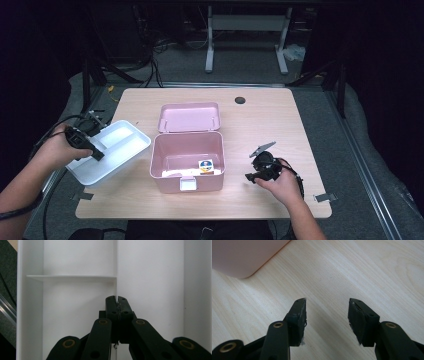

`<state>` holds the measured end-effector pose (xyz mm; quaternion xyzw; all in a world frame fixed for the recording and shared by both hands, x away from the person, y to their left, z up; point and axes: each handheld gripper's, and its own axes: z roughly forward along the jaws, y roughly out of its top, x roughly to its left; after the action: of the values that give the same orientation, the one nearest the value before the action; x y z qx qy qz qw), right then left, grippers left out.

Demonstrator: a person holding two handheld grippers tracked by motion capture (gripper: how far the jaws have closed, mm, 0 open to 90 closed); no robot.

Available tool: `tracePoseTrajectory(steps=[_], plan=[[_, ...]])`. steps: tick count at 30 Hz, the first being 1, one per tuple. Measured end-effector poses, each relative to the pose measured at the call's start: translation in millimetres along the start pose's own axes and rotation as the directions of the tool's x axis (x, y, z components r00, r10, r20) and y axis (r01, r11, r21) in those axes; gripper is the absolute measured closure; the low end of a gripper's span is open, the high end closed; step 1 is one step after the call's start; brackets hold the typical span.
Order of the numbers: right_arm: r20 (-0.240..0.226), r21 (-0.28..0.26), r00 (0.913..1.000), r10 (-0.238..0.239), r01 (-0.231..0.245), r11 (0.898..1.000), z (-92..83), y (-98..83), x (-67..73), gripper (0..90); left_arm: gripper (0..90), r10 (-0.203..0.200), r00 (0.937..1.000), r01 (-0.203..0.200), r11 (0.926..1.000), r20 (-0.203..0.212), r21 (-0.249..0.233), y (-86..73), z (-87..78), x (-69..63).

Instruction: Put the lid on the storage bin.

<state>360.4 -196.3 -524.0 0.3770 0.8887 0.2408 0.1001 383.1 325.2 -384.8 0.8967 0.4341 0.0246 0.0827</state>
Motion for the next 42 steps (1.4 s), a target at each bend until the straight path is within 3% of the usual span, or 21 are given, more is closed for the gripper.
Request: tracePoseTrajectory(steps=[11, 18, 20, 28, 30, 31, 38, 39, 42], plan=[[-0.013, 0.004, 0.9999, -0.006, 0.006, 1.000, 2.8, -0.4, 0.8, 48.3, 89.6, 0.087, 0.9960, -0.088, 0.9946, -0.019, -0.054, 21.8, -31.6, -16.1], [-0.004, 0.012, 1.0000, 0.005, -0.005, 1.000, 2.6, -1.6, -1.1, 48.3, 89.6, 0.154, 0.9881, -0.154, 0.9857, -0.006, -0.069, 43.9, -41.2, -35.5], [-0.024, 0.002, 0.9997, 0.010, -0.010, 1.000, 4.0, -2.4, -2.3, 48.3, 89.6, 0.174, 0.9847, -0.174, 0.9825, 0.003, -0.067, 51.2, -39.7, -42.1], [-0.018, 0.007, 0.9997, 0.014, -0.014, 1.000, 3.2, -3.4, -4.0, 48.3, 89.6, 0.276, 0.9596, -0.272, 0.9595, 0.054, -0.073, 90.9, -24.3, -80.8], [-0.020, 0.003, 0.9997, 0.015, -0.015, 1.000, 3.4, -4.3, -4.6, 48.3, 89.6, 0.287, 0.9562, -0.281, 0.9560, 0.060, -0.083, 99.1, -21.7, -89.3], [-0.024, 0.002, 0.9996, 0.016, -0.016, 1.000, 3.4, -4.8, -4.9, 48.3, 89.6, 0.309, 0.9488, -0.303, 0.9492, 0.067, -0.085, 106.2, -19.3, -96.1], [-0.014, 0.003, 0.9994, 0.031, -0.031, 1.000, 0.0, -10.0, -6.3, 48.3, 89.6, 0.378, 0.9198, -0.369, 0.9243, 0.104, -0.096, 131.2, -8.9, -124.3], [-0.014, 0.002, 0.9993, 0.036, -0.036, 0.999, -0.5, -10.6, -6.3, 48.3, 89.6, 0.394, 0.9122, -0.385, 0.9177, 0.111, -0.099, 135.7, -6.9, -129.7], [-0.015, -0.002, 0.9990, 0.041, -0.041, 0.999, -2.1, -13.3, -6.7, 48.3, 89.6, 0.420, 0.9011, -0.410, 0.9066, 0.109, -0.099, 140.8, -3.4, -138.4]])
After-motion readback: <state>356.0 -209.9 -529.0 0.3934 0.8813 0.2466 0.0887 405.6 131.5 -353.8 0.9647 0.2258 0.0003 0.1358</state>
